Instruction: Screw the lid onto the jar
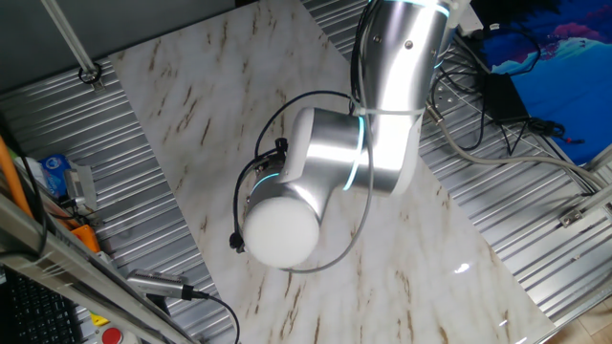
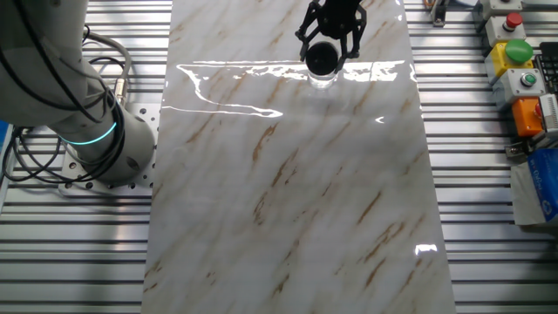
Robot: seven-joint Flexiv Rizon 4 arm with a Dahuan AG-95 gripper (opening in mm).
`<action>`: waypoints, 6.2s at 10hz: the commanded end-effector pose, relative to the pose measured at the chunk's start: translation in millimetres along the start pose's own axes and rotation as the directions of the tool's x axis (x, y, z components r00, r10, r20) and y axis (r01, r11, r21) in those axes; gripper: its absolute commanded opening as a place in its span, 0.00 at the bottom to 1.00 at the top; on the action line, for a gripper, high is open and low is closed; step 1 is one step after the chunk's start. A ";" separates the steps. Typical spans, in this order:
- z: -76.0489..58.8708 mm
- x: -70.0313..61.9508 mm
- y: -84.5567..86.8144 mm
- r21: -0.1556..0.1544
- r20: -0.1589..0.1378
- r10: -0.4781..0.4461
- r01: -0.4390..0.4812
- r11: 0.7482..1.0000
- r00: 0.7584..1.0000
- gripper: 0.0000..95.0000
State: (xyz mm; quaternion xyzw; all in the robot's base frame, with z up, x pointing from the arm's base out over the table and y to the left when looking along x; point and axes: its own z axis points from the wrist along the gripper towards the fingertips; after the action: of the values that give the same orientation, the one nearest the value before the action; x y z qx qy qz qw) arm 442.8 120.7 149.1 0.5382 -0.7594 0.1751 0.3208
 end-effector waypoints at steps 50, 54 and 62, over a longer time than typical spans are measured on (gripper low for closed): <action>3.0 -15.6 3.1 -0.001 -0.123 -0.005 0.005 1.000 0.992 0.00; 2.8 -23.2 -2.2 -0.008 -0.110 -0.002 0.001 1.000 0.994 0.00; 4.0 -31.7 -4.4 -0.009 -0.105 -0.007 0.006 1.000 0.994 0.00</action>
State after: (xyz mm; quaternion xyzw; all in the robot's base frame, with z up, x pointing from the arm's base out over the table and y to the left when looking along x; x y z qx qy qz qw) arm 453.1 139.5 123.9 0.5292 -0.7405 0.1989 0.3634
